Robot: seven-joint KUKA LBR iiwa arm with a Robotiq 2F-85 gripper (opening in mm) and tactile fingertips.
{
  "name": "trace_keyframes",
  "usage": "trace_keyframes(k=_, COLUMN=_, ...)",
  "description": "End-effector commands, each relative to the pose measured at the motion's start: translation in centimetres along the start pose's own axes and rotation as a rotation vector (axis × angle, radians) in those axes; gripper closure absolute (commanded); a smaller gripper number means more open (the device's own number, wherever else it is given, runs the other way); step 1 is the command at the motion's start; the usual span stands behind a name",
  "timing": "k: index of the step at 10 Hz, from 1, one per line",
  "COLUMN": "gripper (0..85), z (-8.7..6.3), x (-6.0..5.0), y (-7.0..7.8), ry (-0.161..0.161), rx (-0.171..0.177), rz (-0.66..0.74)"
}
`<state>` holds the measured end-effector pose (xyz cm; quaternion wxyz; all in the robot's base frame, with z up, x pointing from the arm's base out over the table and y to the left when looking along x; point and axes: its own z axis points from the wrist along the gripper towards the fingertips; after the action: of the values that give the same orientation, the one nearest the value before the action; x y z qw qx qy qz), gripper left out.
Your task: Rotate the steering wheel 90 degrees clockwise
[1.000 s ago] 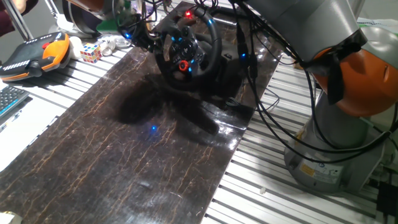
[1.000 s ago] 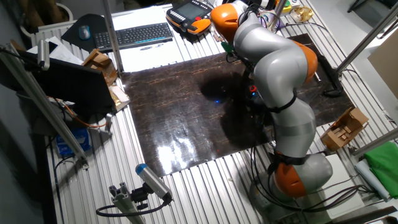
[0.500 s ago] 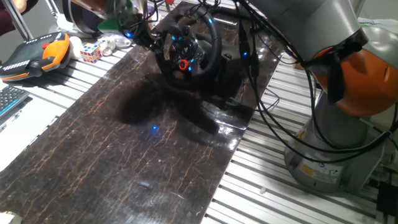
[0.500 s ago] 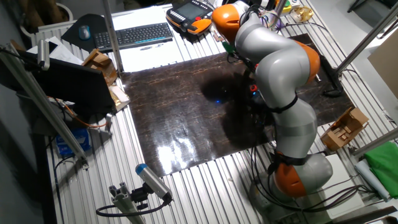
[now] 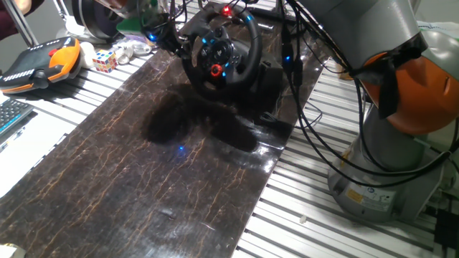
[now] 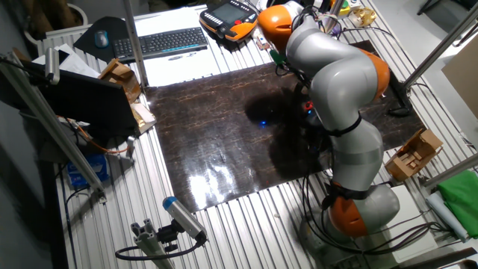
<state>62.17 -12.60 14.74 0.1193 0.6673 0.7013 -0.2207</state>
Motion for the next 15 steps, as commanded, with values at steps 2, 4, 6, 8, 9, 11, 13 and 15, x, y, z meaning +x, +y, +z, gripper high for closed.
trace_keyframes(k=2, gripper=84.3, z=0.2, x=-0.1, y=0.0, ry=-0.009, rx=-0.010, rz=0.024)
trace_keyframes(k=4, gripper=84.3, z=0.2, x=-0.2, y=-0.1, ry=-0.033, rx=-0.009, rz=0.030)
trace_keyframes(k=6, gripper=84.3, z=0.2, x=-0.3, y=-0.2, ry=-0.056, rx=-0.007, rz=-0.027)
trace_keyframes(k=8, gripper=84.3, z=0.2, x=-0.3, y=-0.2, ry=-0.053, rx=-0.005, rz=-0.046)
trace_keyframes(k=9, gripper=81.7, z=0.2, x=-0.2, y=-0.2, ry=-0.050, rx=-0.008, rz=-0.073)
trace_keyframes(k=11, gripper=52.3, z=0.1, x=0.5, y=0.0, ry=-0.027, rx=-0.021, rz=-0.159)
trace_keyframes(k=13, gripper=39.7, z=0.0, x=2.0, y=0.1, ry=0.004, rx=-0.037, rz=-0.253)
trace_keyframes(k=15, gripper=36.7, z=-0.2, x=2.8, y=0.0, ry=0.003, rx=-0.045, rz=-0.290)
